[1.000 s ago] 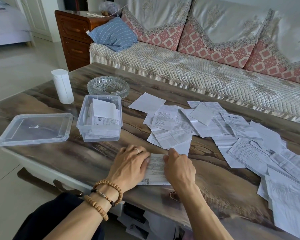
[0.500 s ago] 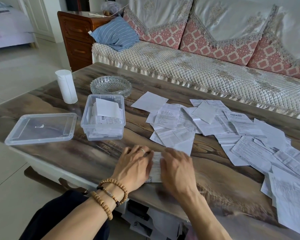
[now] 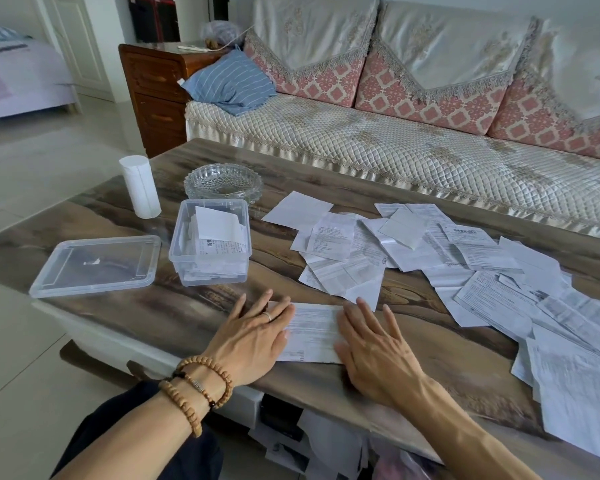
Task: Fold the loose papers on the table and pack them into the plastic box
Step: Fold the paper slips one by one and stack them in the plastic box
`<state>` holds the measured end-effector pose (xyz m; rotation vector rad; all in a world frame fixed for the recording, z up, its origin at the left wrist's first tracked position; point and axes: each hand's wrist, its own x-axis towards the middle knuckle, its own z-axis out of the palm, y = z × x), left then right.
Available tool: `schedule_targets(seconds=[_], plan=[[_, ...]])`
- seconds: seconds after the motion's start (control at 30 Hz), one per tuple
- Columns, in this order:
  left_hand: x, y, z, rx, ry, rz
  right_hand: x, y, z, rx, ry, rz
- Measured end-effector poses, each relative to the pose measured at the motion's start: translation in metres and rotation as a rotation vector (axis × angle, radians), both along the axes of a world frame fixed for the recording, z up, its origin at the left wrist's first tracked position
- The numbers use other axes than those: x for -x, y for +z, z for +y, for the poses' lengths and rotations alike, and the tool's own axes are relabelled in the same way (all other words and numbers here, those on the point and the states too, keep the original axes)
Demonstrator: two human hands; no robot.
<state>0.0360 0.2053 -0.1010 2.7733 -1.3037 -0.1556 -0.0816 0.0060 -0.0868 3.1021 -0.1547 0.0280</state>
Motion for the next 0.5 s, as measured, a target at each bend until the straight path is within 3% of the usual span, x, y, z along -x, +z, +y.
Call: schedule_targets(seconds=[0.17, 0.5], plan=[[0.000, -0.001, 0.000, 0.017, 0.005, 0.020, -0.022, -0.010, 0.049, -0.172, -0.052, 0.033], [-0.003, 0.003, 0.015, 0.004, 0.002, 0.038, -0.019, 0.002, 0.026, -0.036, -0.061, 0.102]])
